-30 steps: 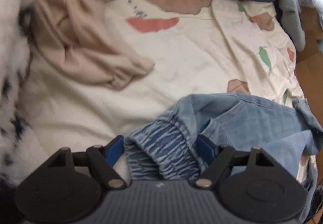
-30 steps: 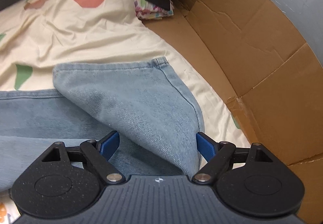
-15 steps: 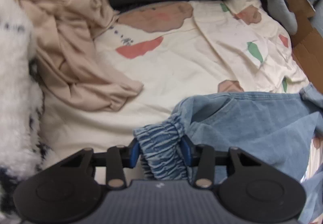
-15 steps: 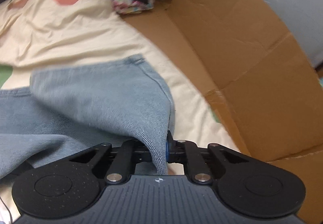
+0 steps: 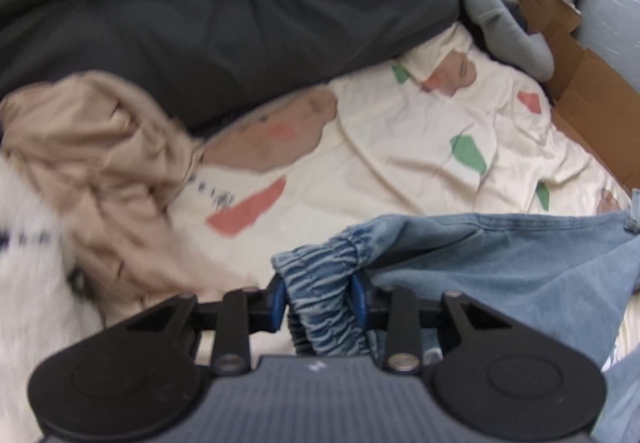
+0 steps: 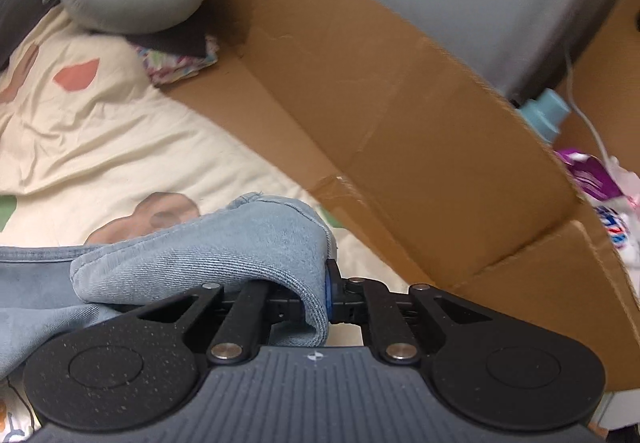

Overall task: Fold clothes
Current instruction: 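Grasp the elastic waistband with the left gripper while the right grasps a leg, then lay the jeans down and open both grippers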

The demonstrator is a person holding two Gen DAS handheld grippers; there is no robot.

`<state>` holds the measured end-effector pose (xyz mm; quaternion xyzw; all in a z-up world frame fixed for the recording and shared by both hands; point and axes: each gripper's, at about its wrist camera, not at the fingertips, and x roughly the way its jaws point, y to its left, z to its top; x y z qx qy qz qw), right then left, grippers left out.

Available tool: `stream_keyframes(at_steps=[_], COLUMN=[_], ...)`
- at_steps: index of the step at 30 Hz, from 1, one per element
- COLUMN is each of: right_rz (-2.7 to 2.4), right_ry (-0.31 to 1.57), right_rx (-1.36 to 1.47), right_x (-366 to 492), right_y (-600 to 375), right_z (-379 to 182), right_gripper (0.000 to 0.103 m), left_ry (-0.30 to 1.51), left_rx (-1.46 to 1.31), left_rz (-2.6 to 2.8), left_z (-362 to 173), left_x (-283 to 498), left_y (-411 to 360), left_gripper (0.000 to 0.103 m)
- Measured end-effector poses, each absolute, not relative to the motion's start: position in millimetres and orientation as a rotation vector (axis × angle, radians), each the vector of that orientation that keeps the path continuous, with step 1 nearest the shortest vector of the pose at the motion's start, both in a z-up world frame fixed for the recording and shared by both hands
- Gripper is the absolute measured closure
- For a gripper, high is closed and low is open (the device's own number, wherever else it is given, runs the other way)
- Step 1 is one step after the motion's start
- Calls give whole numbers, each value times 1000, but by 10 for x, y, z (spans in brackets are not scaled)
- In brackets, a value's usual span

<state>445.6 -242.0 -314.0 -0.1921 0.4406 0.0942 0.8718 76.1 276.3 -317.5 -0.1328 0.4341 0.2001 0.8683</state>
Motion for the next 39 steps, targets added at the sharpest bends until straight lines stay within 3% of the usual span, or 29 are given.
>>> stream_keyframes(at_steps=[12, 33, 36, 39], right_rz=[119, 85, 61, 35], right_ry=[876, 897, 900, 909], right_rx=[-221, -50, -49, -41], right_x=[4154, 4028, 4017, 3976], right_y=[-3017, -3165, -3210, -3302], right_z=[-2589, -2587, -2623, -2663], right_gripper=[96, 96, 96, 96], left_ry=[830, 842, 885, 932], left_rx=[-159, 1, 8, 13], left_rz=[362, 333, 315, 305], left_z=[-3047, -3047, -3184, -3312], left_x=[1557, 3109, 3287, 3396], left_y=[2924, 3229, 3149, 3083], left_gripper=[70, 70, 66, 53])
